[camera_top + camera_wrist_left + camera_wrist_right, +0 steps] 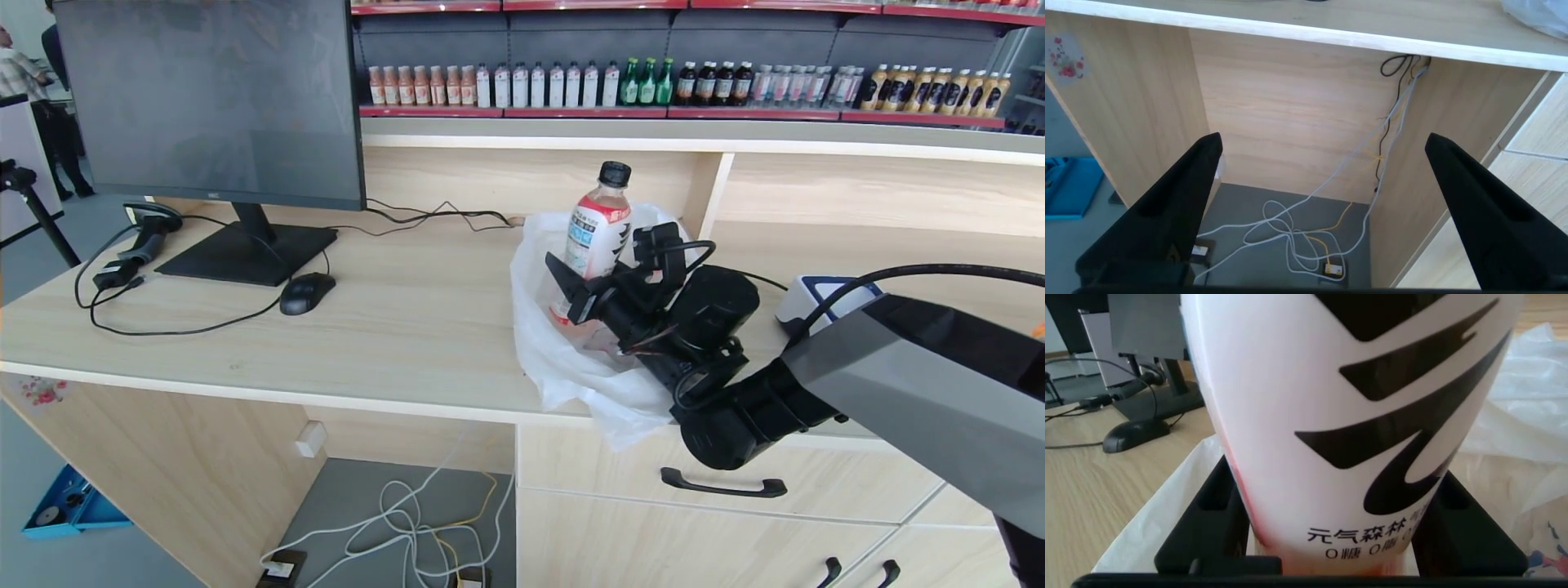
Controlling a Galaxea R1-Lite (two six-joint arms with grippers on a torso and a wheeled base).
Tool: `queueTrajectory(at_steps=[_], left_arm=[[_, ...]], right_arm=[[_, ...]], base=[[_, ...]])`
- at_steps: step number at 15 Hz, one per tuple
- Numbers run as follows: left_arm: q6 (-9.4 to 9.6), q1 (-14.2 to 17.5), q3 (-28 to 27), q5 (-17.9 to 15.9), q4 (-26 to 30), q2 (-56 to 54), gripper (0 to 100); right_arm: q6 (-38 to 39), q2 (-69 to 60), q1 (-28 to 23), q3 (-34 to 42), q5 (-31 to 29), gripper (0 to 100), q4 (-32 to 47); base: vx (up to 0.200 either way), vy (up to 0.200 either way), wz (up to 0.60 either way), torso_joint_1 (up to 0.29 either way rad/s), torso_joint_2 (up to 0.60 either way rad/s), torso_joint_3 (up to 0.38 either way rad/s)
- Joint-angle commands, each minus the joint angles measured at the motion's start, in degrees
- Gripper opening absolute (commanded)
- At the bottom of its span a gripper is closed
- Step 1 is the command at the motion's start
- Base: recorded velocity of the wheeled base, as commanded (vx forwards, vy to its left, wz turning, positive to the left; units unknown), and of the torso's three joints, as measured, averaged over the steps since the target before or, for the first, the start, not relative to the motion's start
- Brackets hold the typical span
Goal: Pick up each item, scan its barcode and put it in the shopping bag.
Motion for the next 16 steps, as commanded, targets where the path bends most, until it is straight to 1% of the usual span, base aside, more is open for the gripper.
queueTrajectory(at_steps=[1, 4, 5, 12, 16], left_arm=[[0.0, 0.0, 0.0, 0.09, -0.04, 0.06, 100], [0.0, 0.0, 0.0, 0.09, -0.04, -0.02, 100], [0.0, 0.0, 0.0, 0.09, -0.04, 0.06, 100], [-0.09, 0.0, 0.0, 0.0, -0.04, -0.02, 100], [-0.18, 0.0, 0.0, 0.09, -0.04, 0.06, 100]], right_arm=[[-0.05, 0.34, 0.04, 0.04, -0.08, 0, 0.01], [-0.05, 0.34, 0.04, 0.13, -0.16, 0, -0.08], [-0.05, 0.42, 0.04, 0.04, -0.16, 100, -0.17], [-0.22, 0.34, 0.04, -0.14, -0.16, 100, -1.66], [-1.28, 0.34, 0.04, 0.3, -0.16, 100, -4.56]], base=[[0.0, 0.0, 0.0, 0.0, 0.0, 0.0], [0.0, 0.0, 0.0, 0.0, 0.0, 0.0], [0.0, 0.0, 0.0, 0.0, 0.0, 0.0], [0.0, 0.0, 0.0, 0.0, 0.0, 0.0], [0.0, 0.0, 0.0, 0.0, 0.0, 0.0]])
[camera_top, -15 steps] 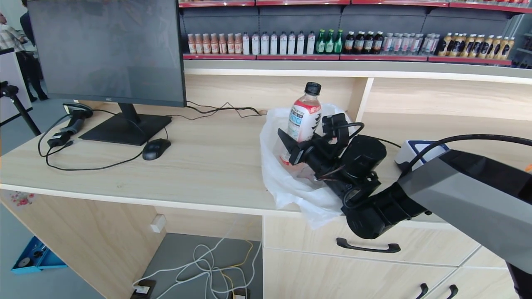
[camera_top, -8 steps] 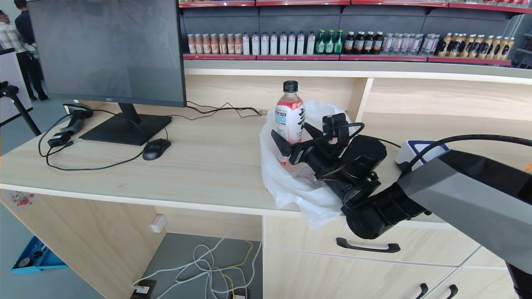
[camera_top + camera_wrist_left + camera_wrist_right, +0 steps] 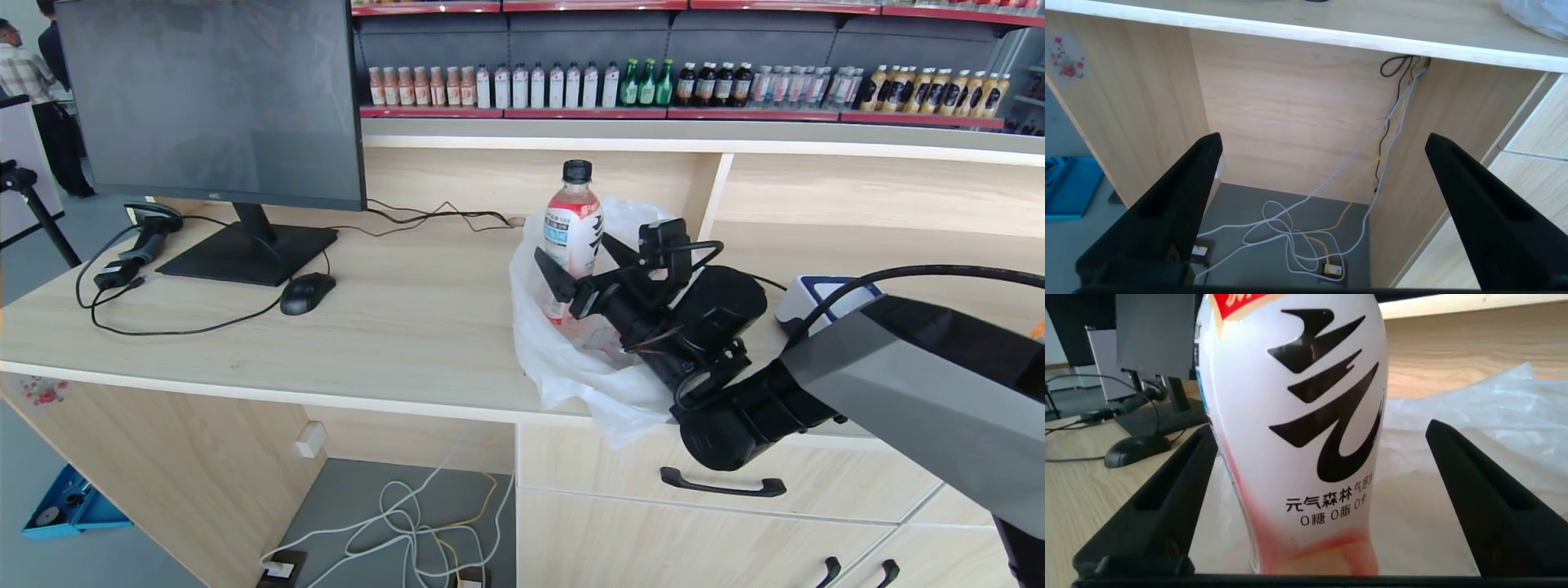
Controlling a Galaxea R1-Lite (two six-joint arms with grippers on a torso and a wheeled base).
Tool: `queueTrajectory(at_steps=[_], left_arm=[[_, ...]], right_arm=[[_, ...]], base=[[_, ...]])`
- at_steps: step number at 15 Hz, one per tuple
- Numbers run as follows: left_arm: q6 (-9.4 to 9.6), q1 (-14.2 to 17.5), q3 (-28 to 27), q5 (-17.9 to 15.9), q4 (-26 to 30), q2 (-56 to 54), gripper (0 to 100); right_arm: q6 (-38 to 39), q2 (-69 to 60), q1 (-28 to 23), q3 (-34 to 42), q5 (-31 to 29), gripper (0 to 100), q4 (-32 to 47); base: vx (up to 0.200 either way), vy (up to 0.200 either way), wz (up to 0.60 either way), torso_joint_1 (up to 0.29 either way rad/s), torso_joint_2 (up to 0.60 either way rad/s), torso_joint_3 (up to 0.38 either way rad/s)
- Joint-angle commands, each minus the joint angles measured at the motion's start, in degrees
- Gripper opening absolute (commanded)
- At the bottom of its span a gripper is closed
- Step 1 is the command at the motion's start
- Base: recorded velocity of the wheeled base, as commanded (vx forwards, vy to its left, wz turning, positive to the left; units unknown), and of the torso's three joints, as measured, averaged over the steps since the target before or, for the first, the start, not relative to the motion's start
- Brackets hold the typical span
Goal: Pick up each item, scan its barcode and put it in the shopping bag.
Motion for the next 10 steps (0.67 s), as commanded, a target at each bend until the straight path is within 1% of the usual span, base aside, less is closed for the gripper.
queueTrajectory(at_steps=[1, 4, 7, 10], left_arm=[[0.0, 0.0, 0.0, 0.04, -0.02, 0.06, 100], [0.08, 0.0, 0.0, 0.04, -0.02, 0.06, 100], [0.08, 0.0, 0.0, 0.04, -0.02, 0.06, 100], [0.08, 0.0, 0.0, 0.04, 0.07, 0.06, 100]], right_arm=[[-0.25, 0.19, 0.02, 0.47, 0.02, 100, -1.87], [-0.6, -0.69, 0.11, 2.67, -0.07, 100, -3.11], [-1.39, -2.8, 0.02, 3.1, -1.74, 100, -3.11], [-3.5, -5.35, 0.02, 4.77, -2.0, 100, -3.11]], base=[[0.0, 0.0, 0.0, 0.0, 0.0, 0.0], [0.0, 0.0, 0.0, 0.0, 0.0, 0.0], [0.0, 0.0, 0.0, 0.0, 0.0, 0.0], [0.0, 0.0, 0.0, 0.0, 0.0, 0.0]])
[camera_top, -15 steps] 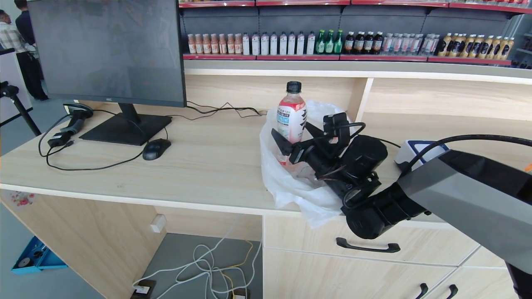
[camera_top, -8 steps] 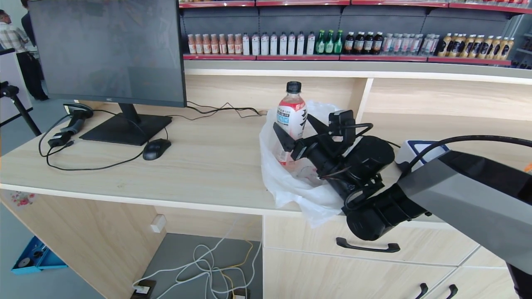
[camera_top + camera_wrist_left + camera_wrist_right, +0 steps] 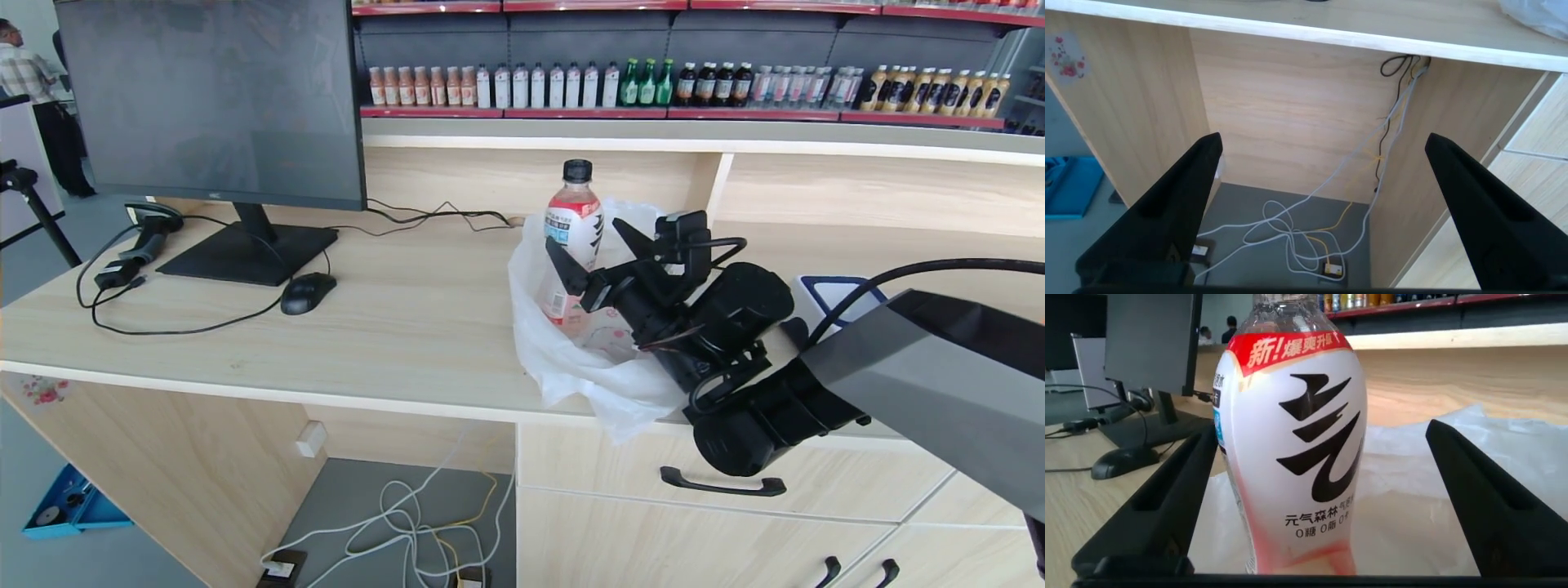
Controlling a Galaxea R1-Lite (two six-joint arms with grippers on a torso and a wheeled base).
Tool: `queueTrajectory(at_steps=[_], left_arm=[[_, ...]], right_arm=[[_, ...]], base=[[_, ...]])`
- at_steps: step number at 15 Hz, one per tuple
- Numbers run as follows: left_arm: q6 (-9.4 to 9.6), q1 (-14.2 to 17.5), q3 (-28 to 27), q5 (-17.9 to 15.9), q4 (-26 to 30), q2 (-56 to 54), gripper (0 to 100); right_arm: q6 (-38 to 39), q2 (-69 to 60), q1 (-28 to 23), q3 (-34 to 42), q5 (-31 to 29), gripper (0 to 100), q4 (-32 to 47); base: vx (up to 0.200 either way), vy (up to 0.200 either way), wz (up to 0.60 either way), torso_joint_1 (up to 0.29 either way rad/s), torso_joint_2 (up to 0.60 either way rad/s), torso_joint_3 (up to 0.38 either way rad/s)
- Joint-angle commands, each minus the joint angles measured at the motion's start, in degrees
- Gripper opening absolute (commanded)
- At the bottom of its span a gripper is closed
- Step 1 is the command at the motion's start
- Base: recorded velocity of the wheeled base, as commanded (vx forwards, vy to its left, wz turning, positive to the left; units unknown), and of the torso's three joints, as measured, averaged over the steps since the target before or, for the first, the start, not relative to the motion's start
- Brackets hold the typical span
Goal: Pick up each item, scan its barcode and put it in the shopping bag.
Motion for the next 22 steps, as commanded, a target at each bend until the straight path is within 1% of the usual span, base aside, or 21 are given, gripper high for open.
queueTrajectory(at_steps=[1, 9, 15, 16, 22], left_arm=[[0.02, 0.0, 0.0, 0.01, 0.0, -0.02, 100], [0.11, 0.0, 0.0, 0.01, 0.0, -0.02, 100], [0.02, 0.0, 0.0, 0.01, 0.0, 0.06, 100], [0.02, 0.0, 0.0, 0.01, 0.0, 0.06, 100], [0.11, 0.0, 0.0, 0.01, 0.0, 0.06, 100]], right_arm=[[-0.76, -3.35, 0.08, 2.53, -0.56, 100, -0.03], [-1.73, -18.47, -0.01, 21.43, -1.08, 100, -0.03], [-1.73, -23.04, 0.52, 22.92, -1.08, 100, -0.03], [-1.55, -23.83, 1.93, 23.45, -1.08, 100, -0.03], [-1.55, -24.27, 2.28, 24.94, -1.08, 100, -0.03]], base=[[0.0, 0.0, 0.0, 0.0, 0.0, 0.0], [0.0, 0.0, 0.0, 0.0, 0.0, 0.0], [0.0, 0.0, 0.0, 0.0, 0.0, 0.0], [0.0, 0.0, 0.0, 0.0, 0.0, 0.0], [0.0, 0.0, -0.6, 0.005, 0.0, 0.003]])
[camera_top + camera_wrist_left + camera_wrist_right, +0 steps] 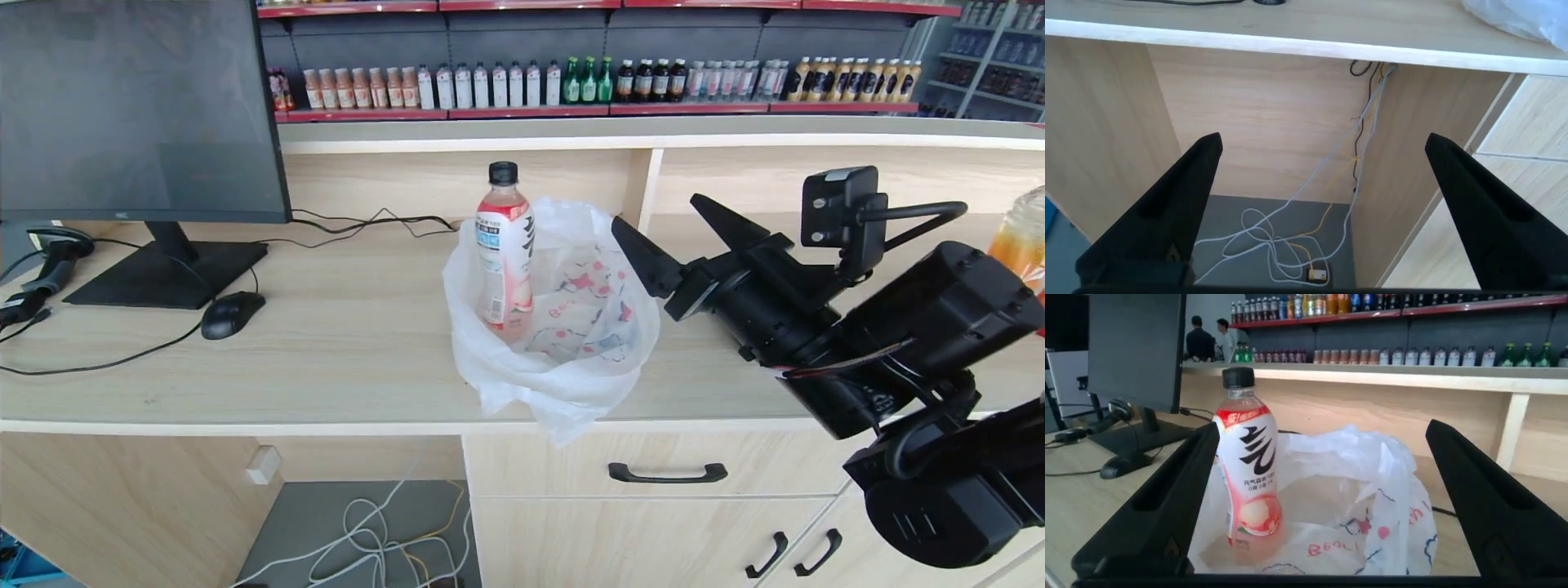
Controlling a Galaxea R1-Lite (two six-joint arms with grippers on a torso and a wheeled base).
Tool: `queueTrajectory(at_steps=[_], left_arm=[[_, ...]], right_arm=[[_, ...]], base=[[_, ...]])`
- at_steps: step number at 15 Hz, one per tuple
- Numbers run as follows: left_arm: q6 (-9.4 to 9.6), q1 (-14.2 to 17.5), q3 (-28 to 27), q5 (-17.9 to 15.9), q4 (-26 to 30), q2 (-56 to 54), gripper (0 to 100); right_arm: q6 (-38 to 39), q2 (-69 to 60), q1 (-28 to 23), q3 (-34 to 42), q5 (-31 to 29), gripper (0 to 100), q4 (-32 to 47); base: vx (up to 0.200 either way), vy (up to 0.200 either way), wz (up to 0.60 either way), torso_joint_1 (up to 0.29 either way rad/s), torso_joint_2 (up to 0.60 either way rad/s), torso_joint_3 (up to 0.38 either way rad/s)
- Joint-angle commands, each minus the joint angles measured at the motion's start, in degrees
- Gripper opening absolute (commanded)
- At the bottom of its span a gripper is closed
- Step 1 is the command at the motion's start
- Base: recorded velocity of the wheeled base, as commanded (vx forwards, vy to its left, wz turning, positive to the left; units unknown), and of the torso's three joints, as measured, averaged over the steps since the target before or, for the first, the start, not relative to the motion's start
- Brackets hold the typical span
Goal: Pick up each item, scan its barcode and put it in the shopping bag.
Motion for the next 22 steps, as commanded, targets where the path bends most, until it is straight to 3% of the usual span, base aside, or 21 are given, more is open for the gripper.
queueTrajectory(at_steps=[1, 3, 13, 17, 22], left_arm=[[0.04, 0.0, 0.0, 0.04, -0.01, -0.02, 100], [-0.05, 0.0, 0.0, 0.04, -0.01, -0.02, 100], [-0.4, 0.0, 0.0, 0.04, 0.08, 0.06, 100], [-0.67, 0.0, 0.0, 0.04, 0.08, 0.06, 100], [-0.84, 0.0, 0.0, 0.13, 0.08, 0.06, 100]], right_arm=[[-0.22, -1.14, 0.12, 0.57, 0.04, 100, -0.12], [-0.92, -2.1, 0.12, 2.42, 0.04, 100, -0.12], [-3.12, -5.62, 1.0, 4.18, 0.04, 100, -0.12], [-3.12, -7.11, -1.37, 5.58, 0.04, 100, -0.12], [-3.29, -8.7, -2.25, 6.46, 0.04, 100, -0.12]], base=[[0.0, 0.0, 0.0, 0.0, 0.0, 0.0], [0.0, 0.0, 0.0, 0.0, 0.0, 0.0], [0.0, -0.2, 0.0, 0.001, 0.0, 0.003], [0.0, -0.2, 0.0, 0.005, 0.0, 0.0], [0.0, -0.2, 0.0, 0.158, -0.33, -0.17]])
